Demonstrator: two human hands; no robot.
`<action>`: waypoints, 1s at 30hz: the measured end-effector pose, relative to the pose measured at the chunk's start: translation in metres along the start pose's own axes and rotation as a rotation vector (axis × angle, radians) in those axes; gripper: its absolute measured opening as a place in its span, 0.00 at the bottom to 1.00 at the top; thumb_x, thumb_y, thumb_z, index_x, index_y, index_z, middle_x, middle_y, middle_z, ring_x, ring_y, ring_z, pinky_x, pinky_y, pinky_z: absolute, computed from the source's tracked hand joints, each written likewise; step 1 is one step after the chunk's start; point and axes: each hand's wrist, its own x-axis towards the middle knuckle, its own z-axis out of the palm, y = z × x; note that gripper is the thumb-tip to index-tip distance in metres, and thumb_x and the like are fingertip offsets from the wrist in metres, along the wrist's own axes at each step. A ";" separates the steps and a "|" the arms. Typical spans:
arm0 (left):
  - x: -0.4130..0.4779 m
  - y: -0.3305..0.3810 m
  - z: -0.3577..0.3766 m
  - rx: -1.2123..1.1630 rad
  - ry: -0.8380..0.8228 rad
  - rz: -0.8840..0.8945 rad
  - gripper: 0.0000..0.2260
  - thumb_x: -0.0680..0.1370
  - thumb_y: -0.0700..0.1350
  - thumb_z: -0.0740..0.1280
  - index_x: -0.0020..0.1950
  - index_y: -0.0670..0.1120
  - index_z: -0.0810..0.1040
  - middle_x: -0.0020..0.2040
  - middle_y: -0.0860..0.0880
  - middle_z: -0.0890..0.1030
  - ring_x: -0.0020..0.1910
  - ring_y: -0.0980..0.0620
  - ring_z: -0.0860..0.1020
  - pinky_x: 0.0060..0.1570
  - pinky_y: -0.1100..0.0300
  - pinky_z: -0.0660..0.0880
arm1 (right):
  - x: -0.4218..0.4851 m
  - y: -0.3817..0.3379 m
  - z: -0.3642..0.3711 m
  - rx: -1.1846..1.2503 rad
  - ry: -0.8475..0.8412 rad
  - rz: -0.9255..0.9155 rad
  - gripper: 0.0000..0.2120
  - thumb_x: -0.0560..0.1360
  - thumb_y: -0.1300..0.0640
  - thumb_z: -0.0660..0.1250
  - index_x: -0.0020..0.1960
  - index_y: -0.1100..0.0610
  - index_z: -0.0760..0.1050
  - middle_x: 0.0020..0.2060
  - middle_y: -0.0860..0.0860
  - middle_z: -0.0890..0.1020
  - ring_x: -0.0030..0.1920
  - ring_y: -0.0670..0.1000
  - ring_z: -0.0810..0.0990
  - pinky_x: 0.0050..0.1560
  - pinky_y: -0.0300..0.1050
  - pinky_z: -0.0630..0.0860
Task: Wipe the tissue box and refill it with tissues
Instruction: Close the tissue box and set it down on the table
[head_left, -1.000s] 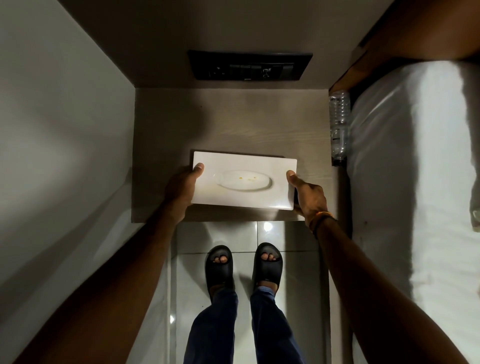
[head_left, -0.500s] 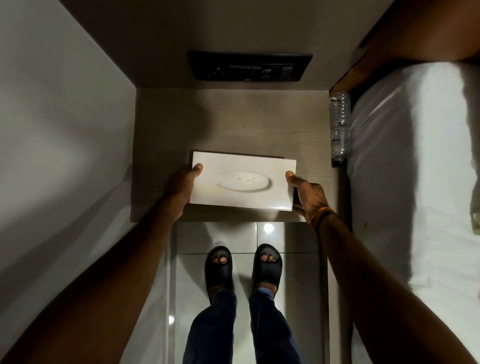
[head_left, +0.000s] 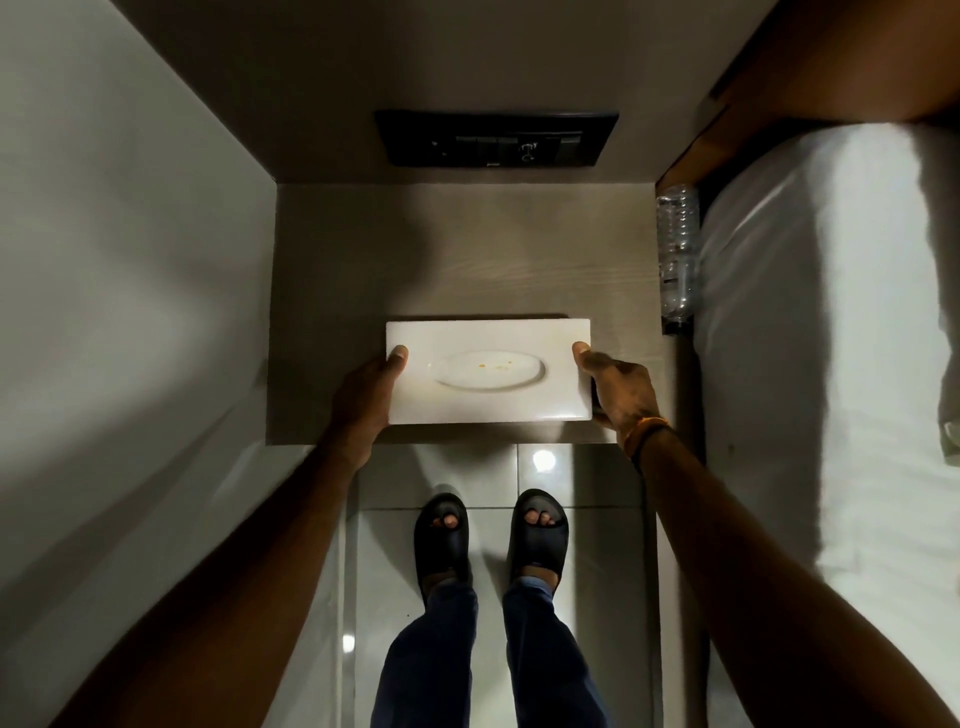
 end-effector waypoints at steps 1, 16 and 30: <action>0.004 -0.010 0.000 0.000 0.004 0.013 0.18 0.63 0.79 0.64 0.44 0.72 0.80 0.58 0.45 0.83 0.57 0.39 0.82 0.60 0.39 0.79 | 0.000 -0.002 -0.001 -0.008 -0.001 -0.013 0.25 0.57 0.26 0.74 0.42 0.45 0.84 0.51 0.50 0.87 0.54 0.58 0.84 0.60 0.59 0.81; -0.022 0.017 0.019 0.084 0.067 0.204 0.19 0.84 0.58 0.60 0.67 0.47 0.79 0.55 0.49 0.79 0.55 0.47 0.76 0.58 0.52 0.73 | -0.002 -0.005 -0.009 -0.032 -0.030 -0.028 0.28 0.58 0.25 0.71 0.49 0.42 0.84 0.55 0.48 0.86 0.58 0.57 0.82 0.66 0.59 0.78; -0.008 0.031 0.017 0.068 0.076 0.109 0.25 0.75 0.72 0.58 0.60 0.57 0.77 0.53 0.49 0.77 0.58 0.40 0.78 0.62 0.38 0.77 | -0.006 -0.013 -0.006 -0.054 -0.015 -0.051 0.23 0.58 0.25 0.69 0.45 0.38 0.83 0.56 0.48 0.85 0.57 0.58 0.82 0.55 0.59 0.84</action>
